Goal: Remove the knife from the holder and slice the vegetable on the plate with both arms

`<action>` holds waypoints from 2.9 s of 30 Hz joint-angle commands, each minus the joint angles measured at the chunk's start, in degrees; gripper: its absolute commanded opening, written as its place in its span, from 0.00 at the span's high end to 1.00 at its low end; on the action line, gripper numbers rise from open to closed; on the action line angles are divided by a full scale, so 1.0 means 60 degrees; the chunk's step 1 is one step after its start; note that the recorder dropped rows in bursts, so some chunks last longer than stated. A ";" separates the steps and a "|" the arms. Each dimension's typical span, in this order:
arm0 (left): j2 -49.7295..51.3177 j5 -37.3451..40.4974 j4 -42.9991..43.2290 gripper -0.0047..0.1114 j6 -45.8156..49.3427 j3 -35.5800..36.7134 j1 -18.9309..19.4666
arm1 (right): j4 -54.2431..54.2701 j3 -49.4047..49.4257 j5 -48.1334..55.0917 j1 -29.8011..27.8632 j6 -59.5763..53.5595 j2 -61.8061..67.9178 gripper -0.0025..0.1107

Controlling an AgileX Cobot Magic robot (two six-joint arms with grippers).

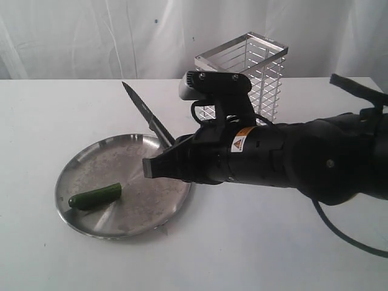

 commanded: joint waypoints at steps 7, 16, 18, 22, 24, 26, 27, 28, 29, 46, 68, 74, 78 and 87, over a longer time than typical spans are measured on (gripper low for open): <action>0.0411 -0.4497 -0.7333 0.52 0.6852 0.2336 -0.0042 | -0.0009 -0.0033 0.0134 -0.0108 -0.0112 -0.0030 0.98; 0.4654 -0.4864 -0.6409 0.52 0.6708 0.0433 -0.0042 | -0.0009 -0.0033 0.0079 -0.0108 -0.0112 -0.0030 0.98; 0.5320 -0.4896 -0.5500 0.52 0.6448 0.0158 -0.0042 | -0.0009 -0.0033 0.0079 -0.0108 -0.0112 -0.0030 0.98; 0.6124 -0.5103 -0.4763 0.52 0.6407 -0.0035 -0.0042 | -0.0009 -0.0033 0.0120 -0.0108 -0.0112 -0.0030 0.98; 0.6308 -0.5233 -0.4763 0.52 0.6407 -0.0035 -0.0042 | -0.0009 -0.0033 0.0120 -0.0108 -0.0112 -0.0030 0.98; 0.6489 -0.5294 -0.4763 0.52 0.6407 -0.0035 -0.0042 | -0.0009 -0.0033 0.0120 -0.0108 -0.0112 -0.0030 0.98; 0.6574 -0.5343 -0.4763 0.52 0.6407 -0.0035 -0.0042 | -0.0009 -0.0033 0.0120 -0.0108 -0.0112 -0.0030 0.98; 0.6671 -0.5363 -0.4763 0.52 0.6407 -0.0035 -0.0042 | -0.0009 -0.0033 0.0120 -0.0108 -0.0112 -0.0030 0.98; 0.6721 -0.5411 -0.4763 0.52 0.6407 -0.0035 -0.0042 | -0.0009 -0.0033 0.0120 -0.0108 -0.0112 -0.0030 0.98; 0.6719 -0.5171 -0.5930 0.86 0.1543 -0.1226 -0.0042 | -0.0045 -0.0033 0.0163 -0.0108 -0.1229 -0.0087 0.98; 0.7421 -0.6276 -0.7366 0.44 0.0815 -0.0982 -0.0042 | -0.2185 -0.0923 0.3349 -0.1354 -0.2718 0.0025 0.98; 0.7097 -0.5766 -0.7063 0.44 0.0881 -0.1051 -0.0042 | -0.2809 -0.1472 0.4458 -0.1315 -0.3255 0.0435 0.98; 0.6397 -0.5517 -0.6751 0.44 0.0876 -0.1051 -0.0042 | -0.3222 -0.1556 0.4685 -0.1121 -0.3255 0.0771 0.98; 0.4882 -0.4834 -0.5965 0.44 0.0876 -0.1051 -0.0042 | -0.4030 -0.1556 0.4142 -0.0367 -0.2634 0.1386 0.98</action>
